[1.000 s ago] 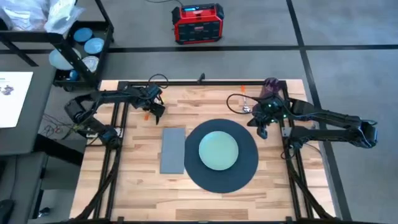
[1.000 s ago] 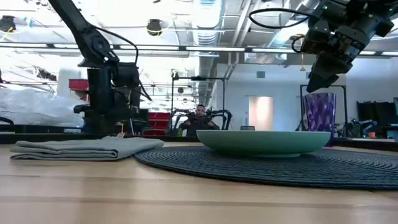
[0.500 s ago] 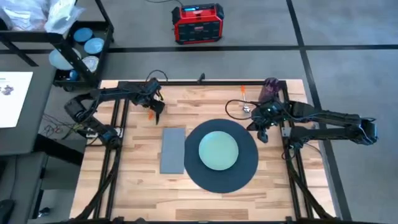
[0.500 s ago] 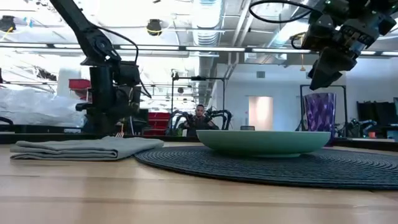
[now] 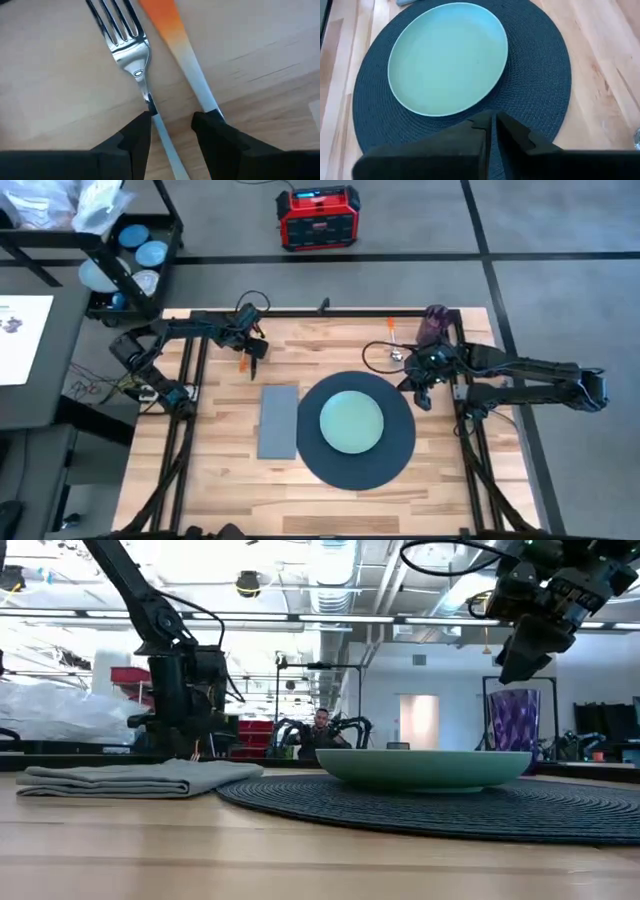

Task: Set table place
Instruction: Put the orange fork on the gray napkin

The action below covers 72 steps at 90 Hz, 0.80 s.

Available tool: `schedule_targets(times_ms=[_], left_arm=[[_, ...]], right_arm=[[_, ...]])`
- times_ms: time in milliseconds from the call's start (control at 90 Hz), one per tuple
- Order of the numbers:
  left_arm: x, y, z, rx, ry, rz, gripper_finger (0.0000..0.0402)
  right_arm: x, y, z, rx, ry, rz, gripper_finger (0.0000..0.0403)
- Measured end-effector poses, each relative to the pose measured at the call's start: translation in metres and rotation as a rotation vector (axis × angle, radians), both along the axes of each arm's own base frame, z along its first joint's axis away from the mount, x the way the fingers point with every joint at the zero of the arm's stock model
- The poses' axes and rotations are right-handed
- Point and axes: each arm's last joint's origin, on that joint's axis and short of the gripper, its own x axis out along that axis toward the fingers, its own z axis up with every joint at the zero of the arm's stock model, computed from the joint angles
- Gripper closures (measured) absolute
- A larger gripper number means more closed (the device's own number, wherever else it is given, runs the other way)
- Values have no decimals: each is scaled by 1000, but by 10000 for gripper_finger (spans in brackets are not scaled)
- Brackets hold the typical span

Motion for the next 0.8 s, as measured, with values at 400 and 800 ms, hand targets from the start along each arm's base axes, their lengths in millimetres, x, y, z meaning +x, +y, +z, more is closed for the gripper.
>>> schedule_targets(times_ms=[400, 800], left_arm=[[1, 0, -1, -1, -1, -23, 394], [9, -1, 10, 7, 8, -51, 400]], right_arm=[[2, 8, 0, 33, 6, 17, 387], [3, 11, 0, 36, 6, 27, 387]])
